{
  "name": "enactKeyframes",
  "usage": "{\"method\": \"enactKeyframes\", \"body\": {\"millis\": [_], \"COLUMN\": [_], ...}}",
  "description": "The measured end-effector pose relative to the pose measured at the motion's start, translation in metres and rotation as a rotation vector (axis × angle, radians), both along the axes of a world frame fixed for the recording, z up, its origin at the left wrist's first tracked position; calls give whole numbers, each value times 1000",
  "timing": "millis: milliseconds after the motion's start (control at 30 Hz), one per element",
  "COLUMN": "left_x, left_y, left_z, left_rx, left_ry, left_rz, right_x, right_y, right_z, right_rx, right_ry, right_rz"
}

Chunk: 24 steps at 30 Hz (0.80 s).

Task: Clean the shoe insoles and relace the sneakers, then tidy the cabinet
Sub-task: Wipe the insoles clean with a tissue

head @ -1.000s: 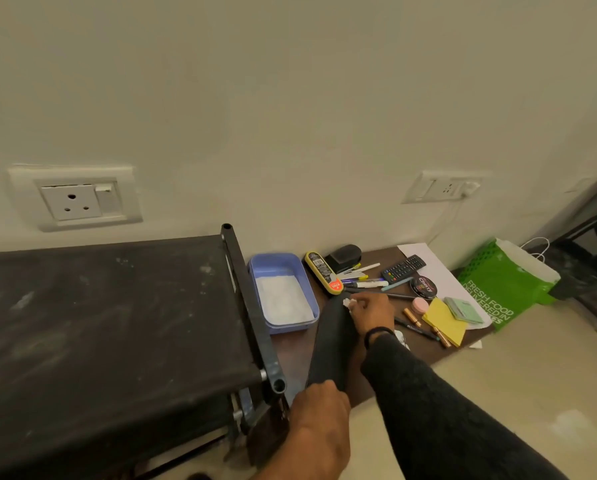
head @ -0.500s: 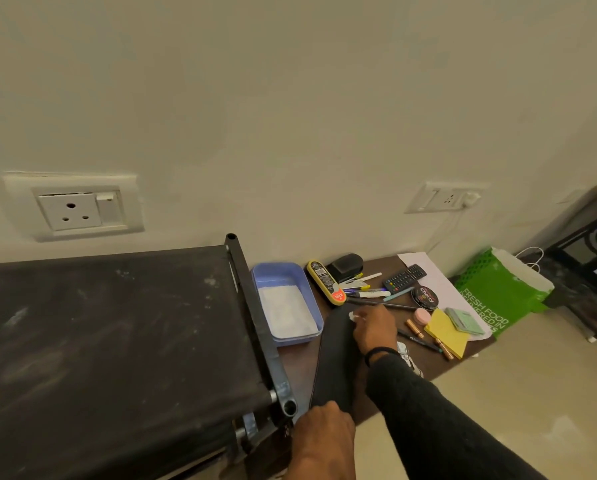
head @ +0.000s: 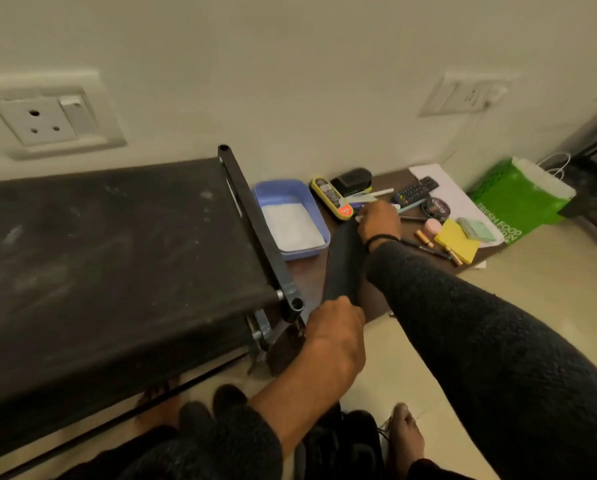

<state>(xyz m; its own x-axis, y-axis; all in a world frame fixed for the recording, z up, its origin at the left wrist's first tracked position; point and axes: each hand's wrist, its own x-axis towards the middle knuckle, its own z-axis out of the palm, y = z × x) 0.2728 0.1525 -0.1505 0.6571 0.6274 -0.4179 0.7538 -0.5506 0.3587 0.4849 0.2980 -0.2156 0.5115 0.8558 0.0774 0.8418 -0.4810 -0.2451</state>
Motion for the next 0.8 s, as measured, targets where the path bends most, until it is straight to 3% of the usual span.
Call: {"method": "enactKeyframes", "body": {"millis": [300, 567, 667, 800], "left_x": [-1, -21, -28, -22], "left_y": [1, -21, -28, -30], "left_z": [-1, -10, -20, -24], "left_rx": [-12, 139, 141, 48], "left_ry": [47, 25, -49, -276], "left_rz": [6, -74, 29, 350], "right_x": [-39, -93, -84, -75], "right_y": [-56, -182, -213, -244], "right_z": [-23, 15, 19, 24], "right_rx": [-12, -21, -109, 251], "right_ry": [-27, 93, 365, 1215], "right_rz": [276, 576, 387, -207]}}
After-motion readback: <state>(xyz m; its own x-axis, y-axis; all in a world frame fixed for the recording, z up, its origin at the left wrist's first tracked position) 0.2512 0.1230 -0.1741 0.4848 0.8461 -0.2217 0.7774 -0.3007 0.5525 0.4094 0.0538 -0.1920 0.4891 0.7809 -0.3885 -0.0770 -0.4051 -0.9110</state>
